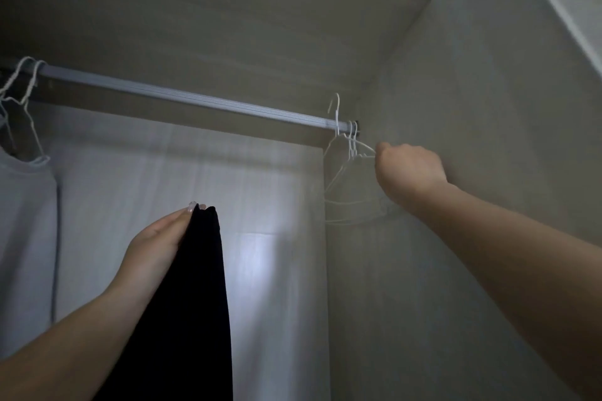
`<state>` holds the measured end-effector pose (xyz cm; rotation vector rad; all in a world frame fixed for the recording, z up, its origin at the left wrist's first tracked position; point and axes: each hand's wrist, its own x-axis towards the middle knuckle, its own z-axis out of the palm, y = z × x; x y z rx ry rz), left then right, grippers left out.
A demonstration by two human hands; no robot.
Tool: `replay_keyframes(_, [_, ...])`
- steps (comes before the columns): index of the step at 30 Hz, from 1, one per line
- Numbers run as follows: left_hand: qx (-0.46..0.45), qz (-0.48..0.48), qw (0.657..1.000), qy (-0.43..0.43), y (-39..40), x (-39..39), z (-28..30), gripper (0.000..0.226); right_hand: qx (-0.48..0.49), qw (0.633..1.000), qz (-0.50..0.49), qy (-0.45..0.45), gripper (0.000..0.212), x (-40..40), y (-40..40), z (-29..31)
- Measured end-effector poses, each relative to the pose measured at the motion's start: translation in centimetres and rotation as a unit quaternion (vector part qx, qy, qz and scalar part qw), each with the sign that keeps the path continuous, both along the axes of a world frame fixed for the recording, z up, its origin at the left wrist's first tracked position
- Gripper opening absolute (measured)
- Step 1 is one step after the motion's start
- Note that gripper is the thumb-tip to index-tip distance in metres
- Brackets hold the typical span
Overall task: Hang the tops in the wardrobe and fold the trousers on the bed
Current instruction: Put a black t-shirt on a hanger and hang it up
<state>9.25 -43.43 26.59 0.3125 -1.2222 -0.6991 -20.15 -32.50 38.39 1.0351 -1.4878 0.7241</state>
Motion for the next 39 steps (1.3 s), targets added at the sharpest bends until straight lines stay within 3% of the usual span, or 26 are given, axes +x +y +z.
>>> replay_keyframes(4, [0.012,-0.083,0.994,0.076,0.3,0.0,-0.6,0.015,-0.027,0.998,0.052,0.009,0.017,0.4,-0.3,-0.4])
replay_keyframes(8, [0.058,-0.084,0.988,0.115,-0.1,1.2,-1.3,0.011,-0.013,0.99,0.138,-0.032,0.019,0.8,-0.9,-2.0])
replay_keyframes(10, [0.087,-0.069,0.987,0.118,-0.7,2.2,-2.2,0.004,0.014,0.971,0.222,-0.088,0.022,1.1,-1.6,-3.9])
replay_keyframes(13, [0.129,-0.013,0.988,0.088,-2.2,3.9,-4.4,0.022,0.039,0.913,0.369,-0.17,0.026,2.1,-3.2,-8.1])
replay_keyframes(15, [0.151,0.013,0.986,0.062,-3.1,5.2,-6.0,0.026,0.055,0.889,0.41,-0.195,0.024,2.8,-4.3,-10.9])
replay_keyframes(20, [0.212,0.068,0.975,0.025,-5.0,8.3,-9.6,0.022,0.085,0.859,0.464,-0.201,0.02,3.7,-5.6,-15.6])
replay_keyframes(24, [0.237,0.106,0.966,0.017,-6.1,10.7,-11.7,0.02,0.107,0.864,0.463,-0.167,0.02,3.9,-5.3,-17.5])
replay_keyframes(32, [0.288,0.107,0.951,-0.038,-6.1,13.5,-13.5,0.014,0.149,0.84,0.503,-0.138,0.021,4.9,-4.6,-19.8])
replay_keyframes(39, [0.233,0.284,0.92,-0.135,-5.7,14.1,-14.1,0.011,0.143,0.831,0.521,-0.13,0.024,5.3,-3.6,-20.9])
